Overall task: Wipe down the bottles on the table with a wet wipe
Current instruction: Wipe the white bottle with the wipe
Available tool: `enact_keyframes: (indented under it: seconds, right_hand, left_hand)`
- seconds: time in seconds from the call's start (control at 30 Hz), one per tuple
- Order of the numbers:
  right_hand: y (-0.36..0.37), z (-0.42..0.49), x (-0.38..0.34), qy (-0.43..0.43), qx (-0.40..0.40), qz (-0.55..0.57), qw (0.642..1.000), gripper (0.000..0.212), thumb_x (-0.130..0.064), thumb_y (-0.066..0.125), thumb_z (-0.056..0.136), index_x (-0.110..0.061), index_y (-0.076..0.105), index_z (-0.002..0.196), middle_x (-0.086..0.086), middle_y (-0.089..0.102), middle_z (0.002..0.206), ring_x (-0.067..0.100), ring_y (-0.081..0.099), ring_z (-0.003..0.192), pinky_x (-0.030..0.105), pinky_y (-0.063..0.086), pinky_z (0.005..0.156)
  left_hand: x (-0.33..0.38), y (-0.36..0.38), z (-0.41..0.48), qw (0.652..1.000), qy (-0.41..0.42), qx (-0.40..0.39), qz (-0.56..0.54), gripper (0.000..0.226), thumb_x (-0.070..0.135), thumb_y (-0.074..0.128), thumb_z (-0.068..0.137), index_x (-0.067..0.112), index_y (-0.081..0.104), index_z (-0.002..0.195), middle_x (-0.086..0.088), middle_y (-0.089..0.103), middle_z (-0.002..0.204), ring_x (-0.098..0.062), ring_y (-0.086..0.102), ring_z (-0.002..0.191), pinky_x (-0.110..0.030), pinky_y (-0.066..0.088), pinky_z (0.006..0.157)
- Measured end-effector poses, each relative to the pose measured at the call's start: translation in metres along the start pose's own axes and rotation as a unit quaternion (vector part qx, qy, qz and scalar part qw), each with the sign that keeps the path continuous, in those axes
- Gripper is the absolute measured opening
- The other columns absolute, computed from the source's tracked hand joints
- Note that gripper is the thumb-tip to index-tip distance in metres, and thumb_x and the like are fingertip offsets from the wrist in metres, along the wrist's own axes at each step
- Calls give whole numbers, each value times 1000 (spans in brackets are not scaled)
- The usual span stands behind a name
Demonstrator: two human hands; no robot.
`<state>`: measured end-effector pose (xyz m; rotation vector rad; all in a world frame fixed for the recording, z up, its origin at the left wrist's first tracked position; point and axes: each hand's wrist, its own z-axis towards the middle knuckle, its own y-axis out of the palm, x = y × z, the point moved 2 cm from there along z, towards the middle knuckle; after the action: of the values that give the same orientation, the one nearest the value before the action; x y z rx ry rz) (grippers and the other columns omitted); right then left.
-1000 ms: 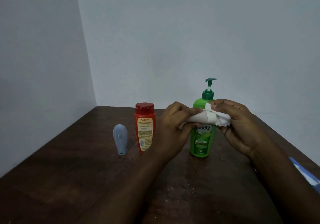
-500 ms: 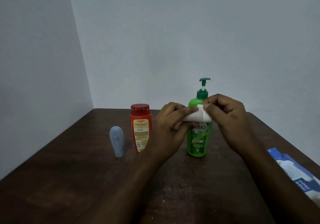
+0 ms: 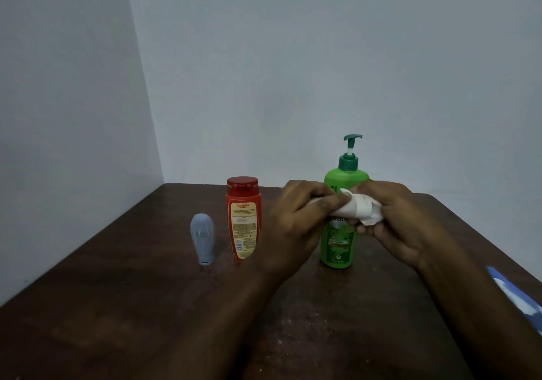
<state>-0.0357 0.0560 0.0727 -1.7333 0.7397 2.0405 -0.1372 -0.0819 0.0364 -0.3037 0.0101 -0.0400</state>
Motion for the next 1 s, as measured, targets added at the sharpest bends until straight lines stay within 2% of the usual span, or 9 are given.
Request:
enact_keyframes:
  seconds: [0.13,0.27,0.37,0.43,0.53,0.67,0.77,0.9,1.0]
  right_hand:
    - [2,-2,4,89,-35,111,989,22,-16,49,100,-4,66,92,7,60,59,12,53,44,20,43,40]
    - [18,1,16,-51,-6,212,976,16,-7,51,101,-3,67,100,11,68,78,16,64,63,23,56,54]
    - [17,-1,25,-227,87,51,969,15,-10,58,102,-12,73,101,6,75,95,18,70,86,33,60,77]
    - [14,-5,25,-320,130,-81,935,14,-13,61,102,-16,75,105,2,75,98,18,71,93,33,58,82]
    - [13,-11,18,-414,138,-166,884,14,-8,63,101,-11,75,108,2,72,102,14,69,100,25,53,86]
    - [7,-10,9,-405,129,-160,891,16,-8,62,101,-9,76,109,4,75,105,10,69,101,17,50,86]
    - [5,-7,8,-391,105,-151,902,18,-9,61,101,-11,76,111,4,76,107,14,71,103,21,53,86]
    - [5,-10,7,-438,94,-199,872,18,-8,63,100,-13,76,111,-2,74,106,15,71,103,28,55,89]
    - [6,-14,5,-485,95,-255,831,15,-9,64,100,-12,76,109,-4,73,104,12,69,101,26,52,87]
  left_hand:
    - [-3,-1,2,998,-42,36,14,33,-3,80,88,3,76,120,-14,68,105,-27,62,99,-32,49,83]
    - [-11,-6,2,996,-74,56,21,37,2,81,88,5,75,124,-11,65,105,-25,61,98,-36,50,79]
    - [-10,-6,3,986,-149,69,-39,41,7,84,87,10,74,126,-6,65,108,-19,63,101,-32,54,82]
    - [-9,-6,5,971,-204,85,-86,43,11,86,85,14,74,126,-3,68,110,-13,65,103,-27,55,85]
    - [-11,-8,9,959,-238,74,-135,43,13,88,83,17,75,123,1,71,111,-6,66,105,-21,56,85]
    - [-9,-6,10,963,-223,11,-155,43,13,90,79,14,77,120,1,72,109,-8,67,103,-18,54,84]
    - [-5,-3,8,952,-255,43,-164,41,17,92,77,14,78,116,6,74,107,-4,69,102,-13,53,81]
    - [-5,-1,8,892,-364,69,-258,32,16,92,78,16,74,105,8,75,100,-4,72,96,-16,56,73]
    - [-9,3,9,821,-418,38,-386,31,5,88,80,12,63,98,-2,73,100,-16,71,93,-32,61,74]
